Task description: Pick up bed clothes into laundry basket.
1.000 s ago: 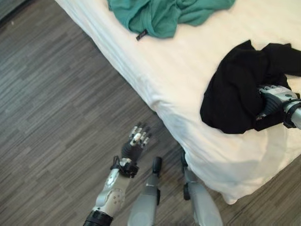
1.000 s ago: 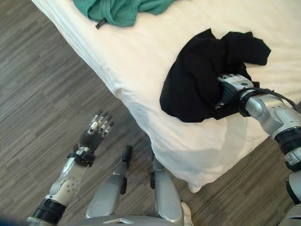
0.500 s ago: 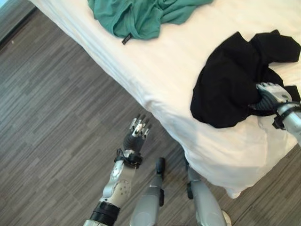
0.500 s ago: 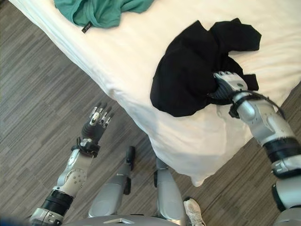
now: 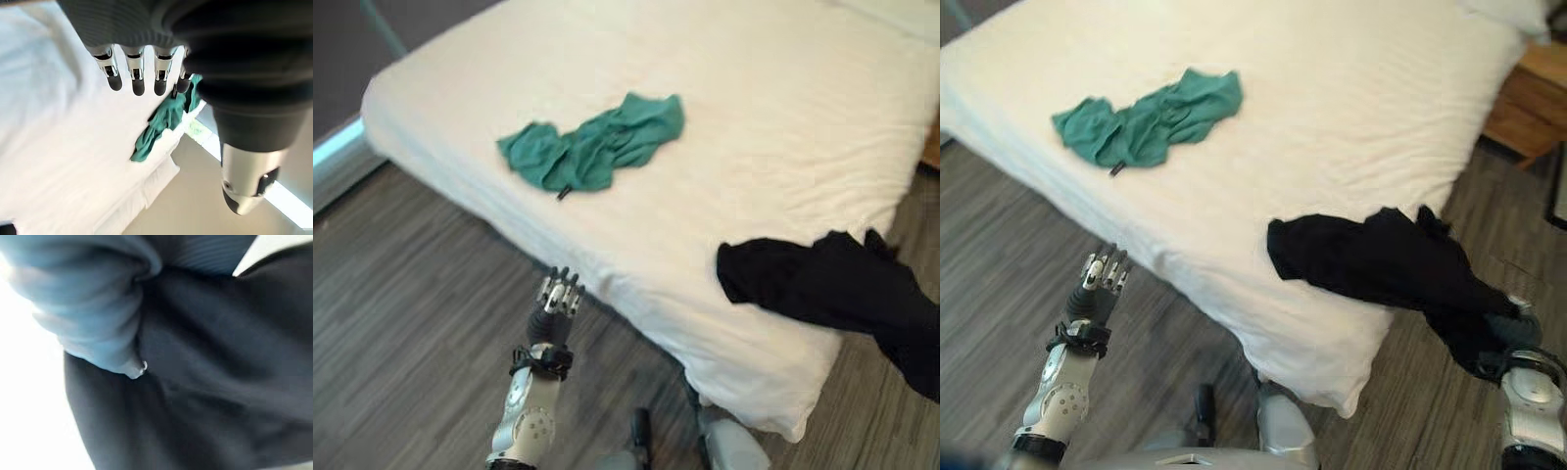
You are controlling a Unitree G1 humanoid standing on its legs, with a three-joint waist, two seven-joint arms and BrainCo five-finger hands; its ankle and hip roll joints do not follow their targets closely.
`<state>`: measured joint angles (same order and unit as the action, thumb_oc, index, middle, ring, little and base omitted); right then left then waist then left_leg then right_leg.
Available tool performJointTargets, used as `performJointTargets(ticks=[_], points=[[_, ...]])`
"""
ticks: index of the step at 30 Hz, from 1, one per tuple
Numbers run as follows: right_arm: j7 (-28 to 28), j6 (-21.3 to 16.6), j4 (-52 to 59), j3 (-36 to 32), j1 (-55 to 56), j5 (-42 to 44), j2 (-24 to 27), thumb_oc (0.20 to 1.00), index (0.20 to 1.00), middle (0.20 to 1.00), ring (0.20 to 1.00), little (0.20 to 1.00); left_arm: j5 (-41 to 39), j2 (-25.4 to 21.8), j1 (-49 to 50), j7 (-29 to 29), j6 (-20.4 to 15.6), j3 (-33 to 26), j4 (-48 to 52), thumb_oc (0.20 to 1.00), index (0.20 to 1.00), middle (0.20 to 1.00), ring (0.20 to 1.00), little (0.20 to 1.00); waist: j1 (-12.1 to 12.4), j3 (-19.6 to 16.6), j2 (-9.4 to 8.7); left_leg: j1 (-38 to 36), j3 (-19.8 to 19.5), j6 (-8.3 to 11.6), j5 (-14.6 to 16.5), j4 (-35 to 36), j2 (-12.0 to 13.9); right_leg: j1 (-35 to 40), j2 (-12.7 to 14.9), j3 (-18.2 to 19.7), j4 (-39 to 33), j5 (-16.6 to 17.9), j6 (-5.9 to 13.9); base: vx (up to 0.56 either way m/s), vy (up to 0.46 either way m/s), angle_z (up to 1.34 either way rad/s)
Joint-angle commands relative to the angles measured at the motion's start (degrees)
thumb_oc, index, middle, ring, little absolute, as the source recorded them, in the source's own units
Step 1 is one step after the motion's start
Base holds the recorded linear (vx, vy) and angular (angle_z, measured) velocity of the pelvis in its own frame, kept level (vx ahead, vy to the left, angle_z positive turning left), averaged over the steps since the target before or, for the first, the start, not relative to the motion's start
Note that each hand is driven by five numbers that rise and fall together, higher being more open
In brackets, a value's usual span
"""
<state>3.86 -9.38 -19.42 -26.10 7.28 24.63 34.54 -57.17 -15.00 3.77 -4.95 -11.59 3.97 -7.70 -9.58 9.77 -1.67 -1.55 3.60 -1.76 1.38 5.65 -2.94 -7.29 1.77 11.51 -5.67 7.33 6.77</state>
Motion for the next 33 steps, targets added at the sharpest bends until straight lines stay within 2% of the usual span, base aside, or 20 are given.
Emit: performJointTargets(ticks=[1, 5, 7, 9, 10, 11, 12, 13, 14, 17, 18, 19, 21, 22, 26, 28, 30, 31, 33], points=[[-0.4, -6.0, 8.4, -1.1, -3.0, 12.1, 0.3, 0.200, 0.200, 0.200, 0.200, 0.200, 4.2, 0.2, -1.6, 0.7, -0.9, 0.0, 1.2, 1.000, 1.000, 1.000, 1.000, 1.000, 1.0, -2.5, -0.54, -0.4, 1.9, 1.35, -0.1, -0.6, 0.9, -0.6, 4.1, -4.9, 5.8, -1.5, 3.69, 0.02, 0.051, -0.14], [-1.6, -6.8, 15.3, -0.8, -3.3, 15.2, -1.8, 0.200, 0.200, 0.200, 0.200, 0.200, 4.7, 0.5, -1.5, 0.8, -0.5, -0.2, 2.0, 1.000, 1.000, 1.000, 1.000, 1.000, 0.6, -3.1, -0.79, -1.2, 2.8, 0.97, 0.3, -0.6, 0.6, -0.6, 4.3, -4.3, 5.9, -0.8, 4.21, -0.03, 0.044, -0.07], [-4.8, -6.1, 23.3, 1.8, -3.0, 16.1, -4.3, 0.200, 0.200, 0.200, 0.200, 0.200, 5.9, 0.2, -0.8, 0.5, -0.1, -1.1, 2.5, 1.000, 1.000, 1.000, 1.000, 1.000, 0.4, -2.4, -1.21, -0.9, 4.9, 0.60, 0.2, -0.6, 0.4, -1.9, 4.3, -3.8, 5.6, 0.9, 4.85, -0.11, 0.050, -0.18], [-5.6, -5.4, 24.8, 1.9, -2.3, 15.5, -4.7, 0.200, 0.200, 0.200, 0.200, 0.200, 6.7, 0.2, -0.5, 0.1, 0.2, -1.4, 2.5, 1.000, 1.000, 1.000, 1.000, 1.000, 0.6, -2.2, -1.28, -0.9, 5.4, 0.53, 0.1, -0.6, 0.3, -2.2, 4.4, -4.0, 6.2, 0.8, 5.00, -0.09, 0.025, -0.28], [-6.4, -5.4, 28.4, 2.6, -2.0, 14.8, -5.9, 0.200, 0.200, 0.200, 0.200, 0.200, 7.7, 0.1, -0.8, -0.1, 0.1, -1.8, 1.8, 1.000, 1.000, 1.000, 1.000, 1.000, 0.8, -0.7, -0.96, -0.4, 5.7, 0.35, -0.6, -0.6, 0.5, -3.4, 4.2, -5.5, 10.2, 0.2, 5.08, -0.22, 0.039, -0.19], [-6.6, -5.7, 30.3, 3.7, -2.5, 14.5, -6.6, 0.200, 0.200, 0.200, 0.200, 0.200, 8.5, -0.3, -1.2, 0.2, -0.1, -2.1, 1.4, 1.000, 1.000, 1.000, 1.000, 1.000, 1.7, 0.8, -0.52, -0.3, 6.5, 0.15, -0.9, -0.6, 1.3, -4.1, 4.3, -9.6, 15.4, -2.4, 4.36, -0.21, 0.023, -0.04], [-6.5, -5.7, 30.4, 3.7, -2.5, 14.4, -6.7, 0.200, 0.200, 0.200, 0.200, 0.200, 8.5, -0.4, -1.3, 0.2, -0.1, -2.1, 1.4, 1.000, 1.000, 1.000, 1.000, 1.000, 1.6, 0.8, -0.62, -0.2, 6.5, 0.19, -1.1, -0.6, 1.2, -4.3, 4.3, -9.5, 15.6, -2.3, 4.29, -0.19, 0.027, 0.13], [-6.7, -5.7, 31.4, 4.4, -3.0, 14.4, -6.8, 0.200, 0.200, 0.200, 0.200, 0.200, 8.9, -0.8, -1.4, 0.4, -0.1, -2.8, 1.3, 1.000, 1.000, 1.000, 1.000, 1.000, 2.3, 1.4, -0.15, 0.3, 7.3, 0.14, -1.6, -0.6, 1.9, -4.4, 4.4, -12.4, 18.0, -3.5, 3.41, -0.19, 0.015, 0.26], [-6.3, -5.8, 32.0, 5.8, -4.8, 13.8, -6.4, 0.200, 0.200, 0.200, 0.200, 0.200, 9.3, -1.4, -1.4, 0.8, -0.5, -4.2, 1.8, 1.000, 1.000, 1.000, 1.000, 1.000, 3.3, 1.8, -0.09, 0.3, 8.7, 0.11, -2.2, -0.6, 2.7, -4.4, 4.2, -17.9, 24.4, -6.9, 1.78, -0.21, 0.014, -0.01], [-5.9, -6.2, 31.8, 6.4, -6.8, 14.7, -5.8, 0.200, 0.200, 0.200, 0.200, 0.200, 8.6, -1.5, -0.7, 0.8, -0.5, -5.4, 2.8, 1.000, 1.000, 1.000, 1.000, 1.000, 4.3, 0.9, -0.43, 0.6, 10.1, 0.17, -2.6, -0.6, 3.3, -4.1, 2.6, -20.0, 27.2, -8.9, 1.23, -0.06, -0.043, -0.81], [-4.8, -7.0, 31.2, 7.1, -9.3, 15.3, -5.6, 0.200, 0.200, 0.200, 0.200, 0.200, 8.4, -1.3, 0.0, 0.6, -0.6, -6.2, 3.3, 1.000, 1.000, 1.000, 1.000, 1.000, 5.6, -0.4, -1.39, 0.7, 11.4, 0.39, -2.8, -0.6, 3.3, -1.4, 1.7, -20.3, 23.9, -10.1, 0.68, -0.02, -0.093, -0.65], [-4.8, -7.0, 31.2, 7.1, -9.3, 15.3, -5.6, 0.200, 0.200, 0.200, 0.200, 0.200, 8.4, -1.3, 0.0, 0.6, -0.6, -6.2, 3.3, 1.000, 1.000, 1.000, 1.000, 1.000, 5.7, -0.5, -1.35, 0.7, 11.4, 0.41, -2.8, -0.6, 3.3, -1.4, 1.7, -20.3, 23.8, -10.0, 0.66, 0.00, -0.119, -0.48], [-4.1, -7.4, 31.6, 7.7, -10.9, 16.0, -5.9, 0.200, 0.200, 0.200, 0.200, 0.200, 7.6, -0.8, 0.5, 0.4, -0.7, -6.6, 3.2, 1.000, 1.000, 1.000, 1.000, 1.000, 7.1, -2.0, -2.14, 1.3, 12.2, 0.64, -2.9, -0.6, 2.9, 1.8, 1.4, -20.8, 16.8, -10.9, -0.44, 0.00, -0.167, -0.70], [-3.8, -7.4, 32.7, 7.9, -10.9, 15.3, -6.4, 0.200, 0.200, 0.200, 0.200, 0.200, 7.3, -0.6, 0.5, 0.7, -0.9, -7.0, 2.8, 1.000, 1.000, 1.000, 1.000, 1.000, 8.0, -2.8, -2.11, 1.6, 11.7, 1.27, -3.9, -0.6, 3.1, 4.2, 0.1, -19.8, 11.6, -10.7, -1.22, 0.00, -0.237, -0.82], [-4.2, -6.6, 32.2, 9.3, -9.4, 16.0, -7.8, 0.200, 0.200, 0.200, 0.200, 0.200, 7.0, 0.0, 1.4, 0.6, -0.4, -6.8, 3.3, 1.000, 1.000, 1.000, 1.000, 1.000, 9.0, -2.6, -1.94, 1.6, 10.7, 1.75, -4.8, -1.2, 3.4, 6.7, -0.6, -20.9, 8.4, -10.1, -1.87, -0.02, -0.155, -0.22], [-4.5, -6.2, 32.3, 8.8, -7.5, 15.5, -8.2, 0.200, 0.200, 0.200, 0.200, 0.200, 7.1, 0.4, 1.4, 0.2, -0.1, -7.3, 3.4, 1.000, 1.000, 1.000, 1.000, 1.000, 9.6, -1.2, -2.17, 4.5, 9.9, 2.82, -4.8, -7.7, 3.9, 8.0, -0.2, -21.5, 7.5, -9.8, -2.68, -0.10, -0.178, 0.12], [-4.9, -6.5, 32.1, 8.9, -6.8, 16.7, -9.1, 0.200, 0.200, 0.200, 0.200, 0.200, 5.8, 1.0, 1.4, -0.2, -0.3, -8.0, 4.0, 1.000, 1.000, 1.000, 1.000, 1.000, 10.6, 1.5, -2.10, 10.6, 7.4, 5.37, -6.9, -18.5, 5.5, 8.8, 0.1, -22.7, 7.0, -9.6, -3.85, -0.18, -0.142, 0.49], [-4.7, -6.3, 31.4, 9.9, -7.2, 17.3, -9.4, 0.200, 0.200, 0.200, 0.200, 0.200, 5.7, 1.4, 1.7, 0.2, -0.7, -8.6, 4.2, 1.000, 1.000, 1.000, 1.000, 1.000, 11.4, 2.2, -1.92, 11.6, 5.9, 5.96, -7.8, -19.8, 5.8, 9.0, 0.1, -22.6, 7.0, -9.8, -4.00, -0.13, -0.040, 0.44], [-3.9, -6.2, 30.6, 10.9, -8.0, 18.9, -10.3, 0.200, 0.200, 0.200, 0.200, 0.200, 5.7, 2.0, 2.3, 1.1, -0.6, -9.4, 3.9, 1.000, 1.000, 1.000, 1.000, 1.000, 11.2, 2.1, -1.65, 12.5, 7.2, 6.10, -9.0, -19.2, 9.1, 9.5, 0.9, -23.3, 6.9, -10.1, -3.88, -0.04, 0.017, -0.08]])
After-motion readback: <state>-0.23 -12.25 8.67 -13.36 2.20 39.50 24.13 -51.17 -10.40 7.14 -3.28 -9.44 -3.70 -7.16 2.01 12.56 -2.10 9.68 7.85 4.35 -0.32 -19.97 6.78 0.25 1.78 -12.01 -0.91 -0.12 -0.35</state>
